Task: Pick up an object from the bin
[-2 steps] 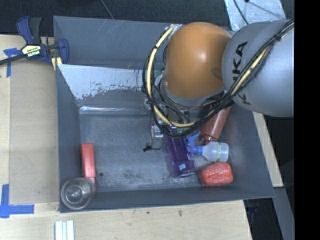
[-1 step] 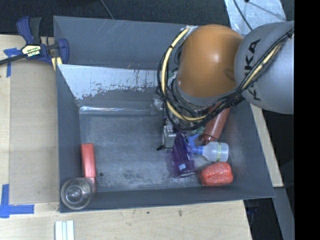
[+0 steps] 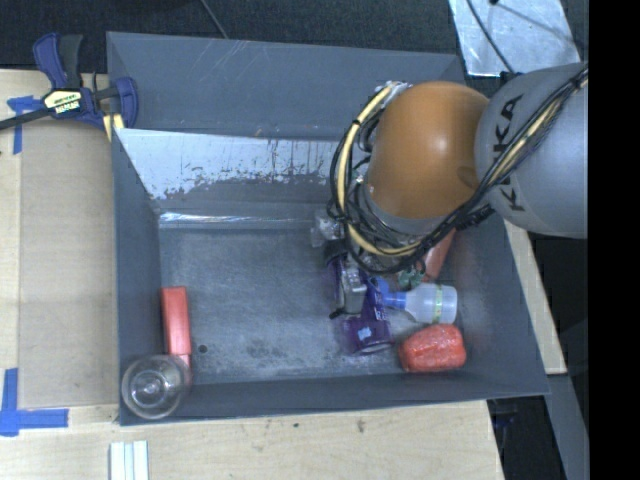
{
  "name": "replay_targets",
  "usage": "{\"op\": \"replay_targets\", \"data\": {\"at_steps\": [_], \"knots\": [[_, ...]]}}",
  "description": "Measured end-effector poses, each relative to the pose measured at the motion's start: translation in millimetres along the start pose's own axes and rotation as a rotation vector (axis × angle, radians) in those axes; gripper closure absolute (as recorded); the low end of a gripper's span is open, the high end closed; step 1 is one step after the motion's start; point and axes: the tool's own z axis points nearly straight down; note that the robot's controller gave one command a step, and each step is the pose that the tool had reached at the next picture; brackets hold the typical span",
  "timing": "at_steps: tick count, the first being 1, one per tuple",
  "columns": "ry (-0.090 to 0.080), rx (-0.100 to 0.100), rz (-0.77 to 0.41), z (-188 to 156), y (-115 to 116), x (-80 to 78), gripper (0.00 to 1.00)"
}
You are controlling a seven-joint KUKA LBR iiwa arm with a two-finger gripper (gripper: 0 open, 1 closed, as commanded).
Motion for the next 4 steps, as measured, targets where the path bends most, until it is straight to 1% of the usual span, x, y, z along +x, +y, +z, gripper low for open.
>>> {"op": "replay_targets", "data": {"at_steps": [1,2,3,4], "knots": [[0.010,-0.003,0.017,-32,-14,-11.3,0.00],[-0.011,-0.001,0.007,-50,-21,-14.1,0.00],[-0.005,-0.001,-0.077,22,-46,-44.2,0.00],[-0.002,-0.003,-0.038,55,-76,-19.4,0.00]]}}
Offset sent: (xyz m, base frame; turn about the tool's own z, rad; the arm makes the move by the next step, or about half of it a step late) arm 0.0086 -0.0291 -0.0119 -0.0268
